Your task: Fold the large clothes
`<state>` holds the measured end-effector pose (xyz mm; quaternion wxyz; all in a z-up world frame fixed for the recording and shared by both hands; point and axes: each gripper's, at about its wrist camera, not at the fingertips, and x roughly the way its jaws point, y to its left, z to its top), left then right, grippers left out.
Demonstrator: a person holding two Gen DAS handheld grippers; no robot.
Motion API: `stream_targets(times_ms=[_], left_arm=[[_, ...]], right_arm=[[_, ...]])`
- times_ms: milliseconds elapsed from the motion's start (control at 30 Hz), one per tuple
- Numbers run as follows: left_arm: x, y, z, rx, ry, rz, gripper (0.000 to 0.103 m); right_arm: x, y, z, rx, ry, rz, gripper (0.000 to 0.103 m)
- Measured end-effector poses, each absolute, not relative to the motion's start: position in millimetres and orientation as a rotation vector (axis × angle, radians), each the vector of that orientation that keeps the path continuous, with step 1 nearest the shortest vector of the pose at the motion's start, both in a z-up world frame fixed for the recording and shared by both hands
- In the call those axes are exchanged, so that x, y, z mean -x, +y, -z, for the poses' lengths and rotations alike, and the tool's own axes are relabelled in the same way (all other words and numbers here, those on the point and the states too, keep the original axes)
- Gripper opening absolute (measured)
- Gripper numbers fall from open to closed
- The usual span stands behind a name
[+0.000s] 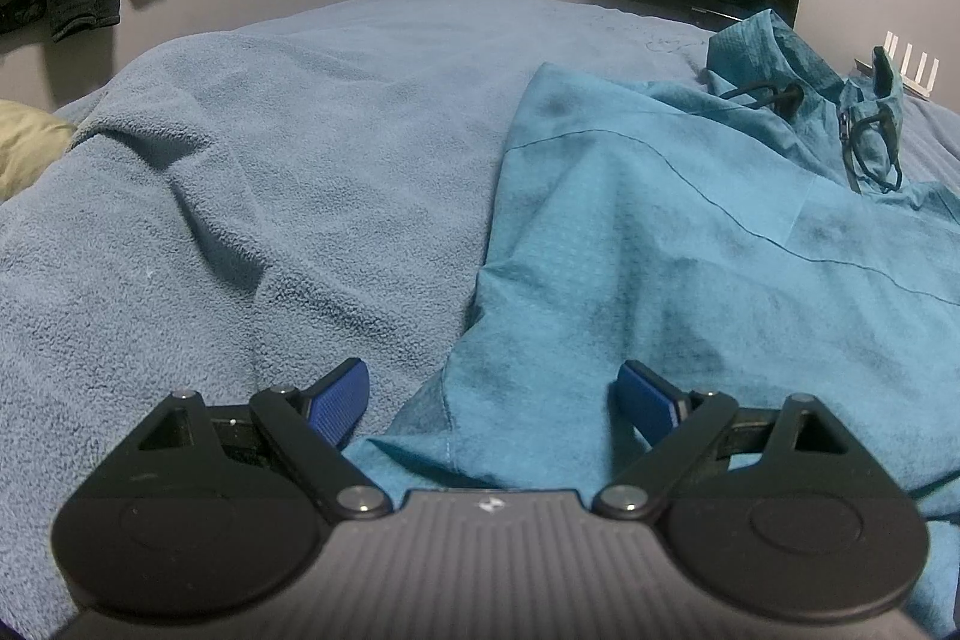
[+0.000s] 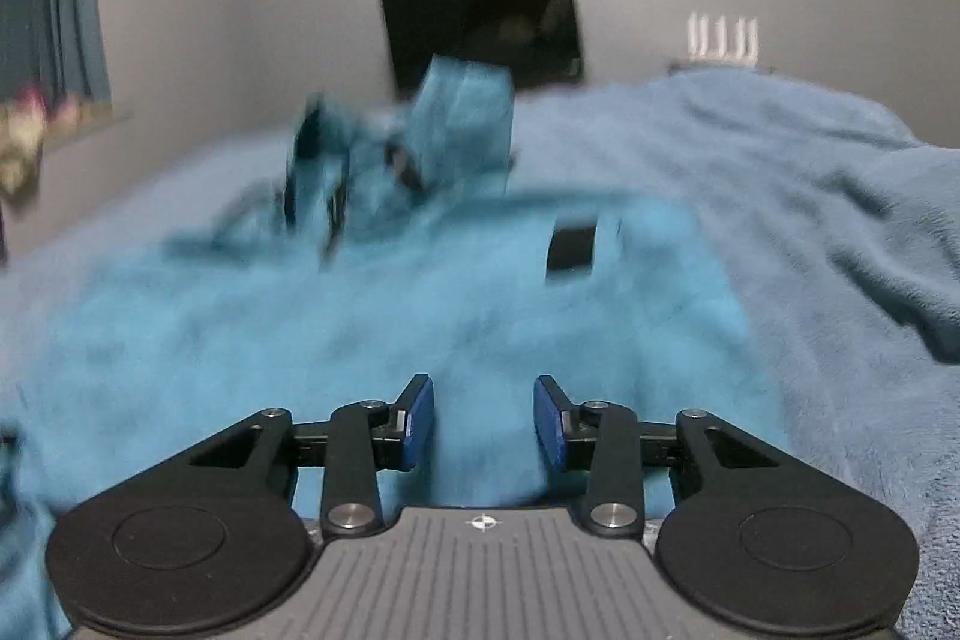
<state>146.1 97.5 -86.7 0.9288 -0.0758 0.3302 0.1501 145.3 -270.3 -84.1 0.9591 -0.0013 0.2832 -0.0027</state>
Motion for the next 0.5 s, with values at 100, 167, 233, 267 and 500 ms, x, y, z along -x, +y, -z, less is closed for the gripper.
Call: stream_targets(times_ms=[100, 167, 233, 267, 500], left_arm=[[-148.6, 97.4, 87.6, 0.156, 0.677, -0.306, 0.090], [-148.0, 97.3, 87.5, 0.157, 0.677, -0.307, 0.090], [-148.4, 96.7, 87.4, 0.156, 0.678, -0.307, 0.091], [-147.9, 96.4, 87.1, 0.155, 0.679, -0.307, 0.091], [-146.1, 97.5, 87.7, 0.156, 0.680, -0.305, 0.092]], right_arm=[[-149.0, -275.0, 87.9, 0.009, 0.585, 0.085, 0.038], [-150.1, -281.0, 86.6, -0.027, 0.580, 0.101, 0.038], [-149.9, -285.0, 88.1, -0.048, 0.577, 0.094, 0.038], [-149.0, -287.9, 89.3, -0.043, 0.576, 0.092, 0.038], [-127.2, -282.6, 97.7, 0.038, 0.554, 0.076, 0.049]])
